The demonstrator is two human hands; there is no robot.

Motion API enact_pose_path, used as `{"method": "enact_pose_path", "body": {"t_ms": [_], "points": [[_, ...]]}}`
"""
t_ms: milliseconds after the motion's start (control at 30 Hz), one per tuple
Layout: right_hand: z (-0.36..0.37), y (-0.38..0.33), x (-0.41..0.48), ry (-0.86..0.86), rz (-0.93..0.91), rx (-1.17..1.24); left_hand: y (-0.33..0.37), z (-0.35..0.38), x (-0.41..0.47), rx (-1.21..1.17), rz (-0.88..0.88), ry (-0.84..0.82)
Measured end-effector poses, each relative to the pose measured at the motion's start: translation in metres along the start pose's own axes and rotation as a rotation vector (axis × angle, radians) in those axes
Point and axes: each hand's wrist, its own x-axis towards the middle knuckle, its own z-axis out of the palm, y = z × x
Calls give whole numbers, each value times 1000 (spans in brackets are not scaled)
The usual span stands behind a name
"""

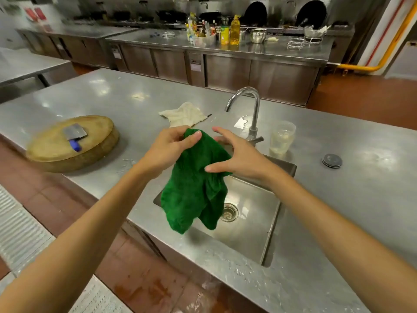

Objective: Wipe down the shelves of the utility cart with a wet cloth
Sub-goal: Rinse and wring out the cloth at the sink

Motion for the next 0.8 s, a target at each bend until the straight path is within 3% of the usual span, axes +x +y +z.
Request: {"method": "enact_pose_path", "body": {"t_ms": [133,300,500,667,800], "points": [[34,-24,40,-108,34,-263,-13,-48,-4,10,36,-12],[65,-46,79,-172,76,-325,-38,-123,-6,29,55,-34],[103,-75,127,-129,44,-452,-71,-194,-8,-25,38,-15],[132,-82,168,-36,25,-377,-95,-243,-6,-16,25,75],[149,-90,198,-87,7,-358,-109,-280,4,243,35,101]]}}
